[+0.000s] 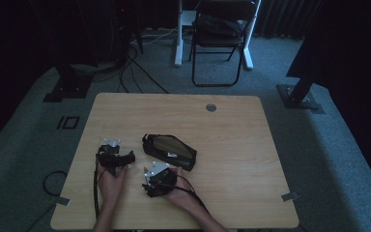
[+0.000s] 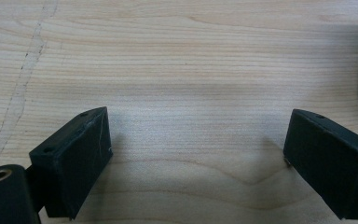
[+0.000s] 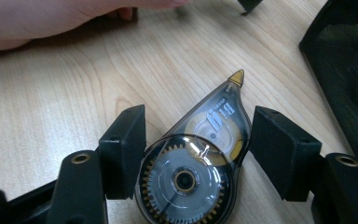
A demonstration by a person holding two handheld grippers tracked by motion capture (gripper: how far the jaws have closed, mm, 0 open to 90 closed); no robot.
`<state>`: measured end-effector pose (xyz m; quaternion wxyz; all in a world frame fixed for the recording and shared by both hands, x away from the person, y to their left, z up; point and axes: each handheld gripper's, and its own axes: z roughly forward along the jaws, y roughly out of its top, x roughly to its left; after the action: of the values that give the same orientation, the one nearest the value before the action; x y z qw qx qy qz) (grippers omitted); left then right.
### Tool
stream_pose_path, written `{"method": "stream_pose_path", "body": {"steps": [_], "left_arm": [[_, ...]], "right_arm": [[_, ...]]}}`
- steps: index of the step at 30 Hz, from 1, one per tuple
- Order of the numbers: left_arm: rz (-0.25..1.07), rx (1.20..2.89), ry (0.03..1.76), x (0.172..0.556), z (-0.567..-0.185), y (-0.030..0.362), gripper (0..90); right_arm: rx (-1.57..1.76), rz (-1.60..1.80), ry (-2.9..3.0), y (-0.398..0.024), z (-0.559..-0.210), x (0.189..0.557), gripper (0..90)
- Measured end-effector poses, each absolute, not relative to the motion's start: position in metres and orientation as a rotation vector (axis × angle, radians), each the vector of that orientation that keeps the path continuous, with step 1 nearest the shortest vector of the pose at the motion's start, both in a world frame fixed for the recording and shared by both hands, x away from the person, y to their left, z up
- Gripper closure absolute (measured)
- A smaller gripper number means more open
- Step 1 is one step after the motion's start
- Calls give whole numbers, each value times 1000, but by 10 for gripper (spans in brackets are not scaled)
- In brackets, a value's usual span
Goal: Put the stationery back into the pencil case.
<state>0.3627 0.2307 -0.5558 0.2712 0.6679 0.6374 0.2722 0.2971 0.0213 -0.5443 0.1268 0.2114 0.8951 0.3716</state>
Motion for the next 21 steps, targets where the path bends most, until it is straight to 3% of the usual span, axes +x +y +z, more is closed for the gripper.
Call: {"method": "stream_pose_path", "body": {"steps": [21], "left_arm": [[733,1800,1717,363,-556,231,78]], "right_arm": [[635,1021,2580,3,-549,302,414]]}}
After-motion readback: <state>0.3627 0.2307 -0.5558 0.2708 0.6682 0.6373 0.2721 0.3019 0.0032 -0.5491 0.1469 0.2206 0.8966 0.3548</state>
